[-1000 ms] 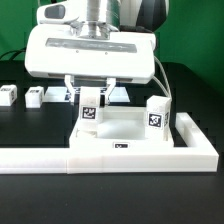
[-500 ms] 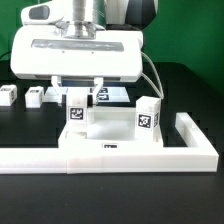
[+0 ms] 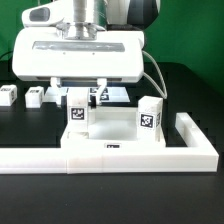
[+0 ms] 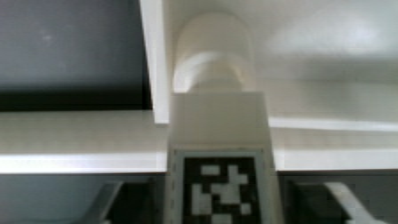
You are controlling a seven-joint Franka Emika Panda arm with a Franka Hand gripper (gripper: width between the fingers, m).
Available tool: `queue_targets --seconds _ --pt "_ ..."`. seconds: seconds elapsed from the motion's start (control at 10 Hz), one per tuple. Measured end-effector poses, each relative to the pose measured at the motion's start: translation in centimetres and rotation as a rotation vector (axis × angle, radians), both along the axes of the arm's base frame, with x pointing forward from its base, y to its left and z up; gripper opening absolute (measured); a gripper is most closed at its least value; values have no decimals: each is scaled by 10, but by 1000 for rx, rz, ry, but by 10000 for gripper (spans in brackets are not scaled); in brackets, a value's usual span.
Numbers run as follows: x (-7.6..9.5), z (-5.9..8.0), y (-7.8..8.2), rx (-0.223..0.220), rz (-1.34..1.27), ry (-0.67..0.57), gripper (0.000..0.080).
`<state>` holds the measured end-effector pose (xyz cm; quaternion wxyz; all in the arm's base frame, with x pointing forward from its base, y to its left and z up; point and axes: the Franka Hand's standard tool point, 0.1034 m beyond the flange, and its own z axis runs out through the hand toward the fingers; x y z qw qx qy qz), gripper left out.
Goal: Assemble square table
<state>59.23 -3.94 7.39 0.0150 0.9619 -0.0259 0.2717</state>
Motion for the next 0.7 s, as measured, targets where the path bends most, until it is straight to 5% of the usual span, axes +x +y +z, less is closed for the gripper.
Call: queue_targets --seconds 0.2,0.5,0.7 --pt "2 15 0 0 4 4 613" --pt "4 32 1 9 9 18 648" --pt "4 29 1 9 9 20 649"
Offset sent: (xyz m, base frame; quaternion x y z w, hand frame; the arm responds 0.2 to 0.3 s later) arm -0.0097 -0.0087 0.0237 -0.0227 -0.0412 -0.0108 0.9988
